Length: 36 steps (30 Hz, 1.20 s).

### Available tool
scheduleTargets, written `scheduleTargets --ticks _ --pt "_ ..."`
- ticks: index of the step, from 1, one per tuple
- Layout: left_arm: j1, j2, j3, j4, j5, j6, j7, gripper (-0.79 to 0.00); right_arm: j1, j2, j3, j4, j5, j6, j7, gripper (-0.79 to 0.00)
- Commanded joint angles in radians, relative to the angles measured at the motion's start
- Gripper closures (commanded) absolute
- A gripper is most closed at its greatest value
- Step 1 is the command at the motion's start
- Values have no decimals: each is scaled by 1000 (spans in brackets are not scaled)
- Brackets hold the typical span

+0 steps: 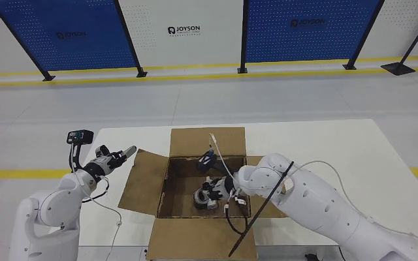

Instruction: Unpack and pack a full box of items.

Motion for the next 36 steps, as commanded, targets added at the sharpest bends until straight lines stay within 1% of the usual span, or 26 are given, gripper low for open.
scheduleTargets --ticks 1,7,11,12,13,14,19,23,27,30,32,36 --pt "0 0 0 0 0 0 0 -785 16 -33 -43 59 -1 -10 -4 0" --pt "0 0 0 0 0 0 0 -785 69 -134 -130 213 8 -56 -11 0" --pt "0 0 0 0 0 0 0 -785 91 -196 -164 303 22 -93 -7 0" --pt "0 0 0 0 0 0 0 -785 94 -210 -170 324 28 -102 -5 -68" --pt "0 0 0 0 0 0 0 -785 98 -223 -175 346 32 -111 -4 -117" --pt "0 0 0 0 0 0 0 -785 100 -235 -179 365 36 -121 -5 -145" --pt "0 0 0 0 0 0 0 -785 112 -287 -189 446 52 -173 2 -179" --pt "0 0 0 0 0 0 0 -785 117 -315 -183 498 70 -209 3 -188" --pt "0 0 0 0 0 0 0 -785 126 -326 -149 527 91 -238 -36 -160" --pt "0 0 0 0 0 0 0 -785 127 -313 -98 527 107 -259 -90 -99" --pt "0 0 0 0 0 0 0 -785 117 -292 -47 515 121 -283 -142 0" --pt "0 0 0 0 0 0 0 -785 63 -229 71 439 118 -318 -230 0"
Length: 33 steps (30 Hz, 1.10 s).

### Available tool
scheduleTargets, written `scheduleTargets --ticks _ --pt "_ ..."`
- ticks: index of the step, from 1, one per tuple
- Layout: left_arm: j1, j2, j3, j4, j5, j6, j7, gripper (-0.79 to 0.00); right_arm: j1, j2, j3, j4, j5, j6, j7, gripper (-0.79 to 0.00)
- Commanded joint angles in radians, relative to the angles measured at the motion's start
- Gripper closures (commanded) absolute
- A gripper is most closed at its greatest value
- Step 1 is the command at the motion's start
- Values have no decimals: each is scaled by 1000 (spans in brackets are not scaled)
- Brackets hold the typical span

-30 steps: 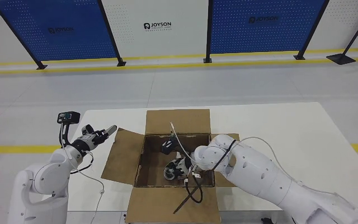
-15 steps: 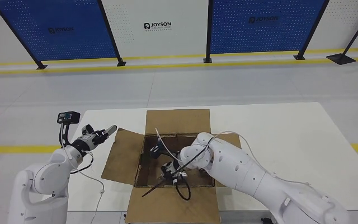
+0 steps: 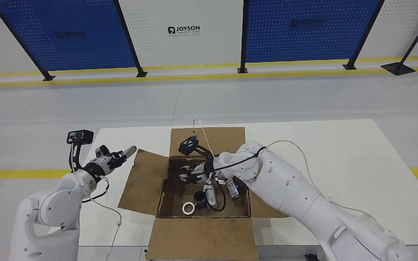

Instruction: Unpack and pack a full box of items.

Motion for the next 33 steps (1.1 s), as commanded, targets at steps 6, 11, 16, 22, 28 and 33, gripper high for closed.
scheduleTargets --ticks 6,11,16,22,28,33 --pt "0 0 0 0 0 0 0 -785 -238 139 296 -278 -20 -50 -161 0" --pt "0 0 0 0 0 0 0 -785 -493 213 518 -504 6 -113 -251 0" --pt "0 0 0 0 0 0 0 -785 -603 235 584 -585 20 -100 -245 0" --pt "0 0 0 0 0 0 0 -785 -603 235 584 -585 20 -100 -245 0" --pt "0 0 0 0 0 0 0 -785 -620 237 616 -561 14 -70 -310 0" --pt "0 0 0 0 0 0 0 -785 -682 264 789 -519 -22 -25 -405 0"
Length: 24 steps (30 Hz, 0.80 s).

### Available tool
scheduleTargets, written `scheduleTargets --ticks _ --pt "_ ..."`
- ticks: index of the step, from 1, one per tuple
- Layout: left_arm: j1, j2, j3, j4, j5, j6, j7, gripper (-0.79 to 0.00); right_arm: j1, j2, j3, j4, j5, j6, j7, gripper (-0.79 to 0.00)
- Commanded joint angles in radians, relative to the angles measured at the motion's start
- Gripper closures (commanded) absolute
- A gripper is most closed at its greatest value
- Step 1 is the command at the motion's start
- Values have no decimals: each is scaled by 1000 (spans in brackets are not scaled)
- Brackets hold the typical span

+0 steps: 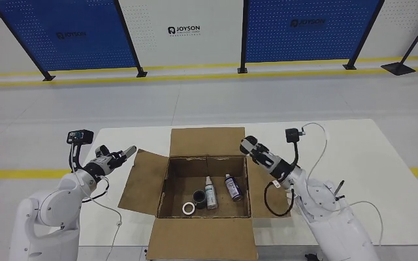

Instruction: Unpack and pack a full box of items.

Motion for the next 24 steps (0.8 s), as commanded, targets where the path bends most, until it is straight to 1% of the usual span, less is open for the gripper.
scheduleTargets --ticks 1,3,6,8,10,12,15,19,24 --pt "0 0 0 0 0 0 0 -785 -39 17 102 6 -32 22 -17 0" --pt "0 0 0 0 0 0 0 -785 -93 36 198 -6 -79 53 -20 0" --pt "0 0 0 0 0 0 0 -785 -193 55 310 -25 -97 99 -10 0" --pt "0 0 0 0 0 0 0 -785 -257 63 356 -30 -100 121 4 0" --pt "0 0 0 0 0 0 0 -785 -312 67 374 -27 -92 135 17 0" --pt "0 0 0 0 0 0 0 -785 -348 67 366 -17 -73 138 39 0" --pt "0 0 0 0 0 0 0 -785 -360 63 325 0 -52 125 72 0" --pt "0 0 0 0 0 0 0 -785 -330 57 253 29 -20 93 131 0" --pt "0 0 0 0 0 0 0 -785 -270 53 194 79 1 50 208 0"
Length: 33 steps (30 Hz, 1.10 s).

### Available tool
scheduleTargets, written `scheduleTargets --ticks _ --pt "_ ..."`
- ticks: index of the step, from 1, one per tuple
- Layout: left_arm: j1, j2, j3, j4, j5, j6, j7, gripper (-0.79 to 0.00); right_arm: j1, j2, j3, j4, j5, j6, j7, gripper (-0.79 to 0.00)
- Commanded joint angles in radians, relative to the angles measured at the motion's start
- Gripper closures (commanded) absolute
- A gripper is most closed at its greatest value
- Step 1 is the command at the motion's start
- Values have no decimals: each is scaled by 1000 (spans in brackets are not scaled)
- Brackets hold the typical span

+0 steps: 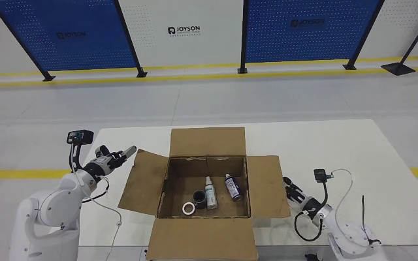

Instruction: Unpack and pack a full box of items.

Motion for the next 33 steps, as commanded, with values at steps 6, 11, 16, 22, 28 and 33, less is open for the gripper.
scheduleTargets --ticks 6,11,16,22,28,33 --pt "0 0 0 0 0 0 0 -785 53 3 -17 -21 47 -51 63 0" --pt "0 0 0 0 0 0 0 -785 97 6 -43 -80 66 -59 147 0" --pt "0 0 0 0 0 0 0 -785 179 0 -136 -117 36 -65 244 0" --pt "0 0 0 0 0 0 0 -785 280 -22 -294 -94 3 -70 284 0" --pt "0 0 0 0 0 0 0 -785 350 -48 -419 -3 -11 -67 276 0" --pt "0 0 0 0 0 0 0 -785 389 -62 -471 55 -1 -56 270 0"
